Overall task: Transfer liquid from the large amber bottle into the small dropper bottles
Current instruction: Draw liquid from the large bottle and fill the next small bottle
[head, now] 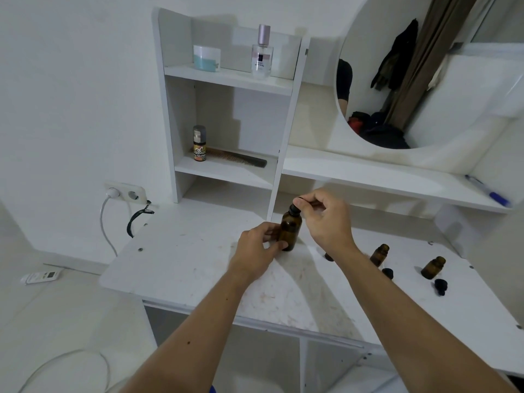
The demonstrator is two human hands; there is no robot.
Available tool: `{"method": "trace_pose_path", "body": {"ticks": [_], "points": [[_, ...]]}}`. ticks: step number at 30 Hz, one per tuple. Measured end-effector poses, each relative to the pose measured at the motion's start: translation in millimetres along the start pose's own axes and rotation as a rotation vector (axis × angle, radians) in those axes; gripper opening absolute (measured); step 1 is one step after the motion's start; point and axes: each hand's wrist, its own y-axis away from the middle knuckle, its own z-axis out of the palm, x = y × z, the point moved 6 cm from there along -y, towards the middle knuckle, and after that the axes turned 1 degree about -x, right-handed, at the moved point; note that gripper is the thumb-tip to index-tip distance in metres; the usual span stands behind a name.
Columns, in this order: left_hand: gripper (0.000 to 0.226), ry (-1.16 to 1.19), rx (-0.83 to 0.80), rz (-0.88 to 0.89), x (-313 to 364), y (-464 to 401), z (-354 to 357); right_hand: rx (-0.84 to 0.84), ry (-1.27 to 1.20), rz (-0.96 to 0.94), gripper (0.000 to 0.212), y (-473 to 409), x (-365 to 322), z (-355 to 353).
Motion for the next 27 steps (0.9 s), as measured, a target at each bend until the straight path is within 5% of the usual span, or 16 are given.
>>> {"method": "trace_pose_path", "body": {"ticks": [21,27], "points": [[0.033,-0.038,-0.002,0.019,11.0,9.3,-1.4,0.159,-0.272,-0.053,0.014,-2.0,-47.8,-72.6],[0.051,0.002,0.072,-0.046,9.0,25.0,-4.0,0.208,-0.277,-0.065,0.015,17.1,-40.0,-109.5]]}}
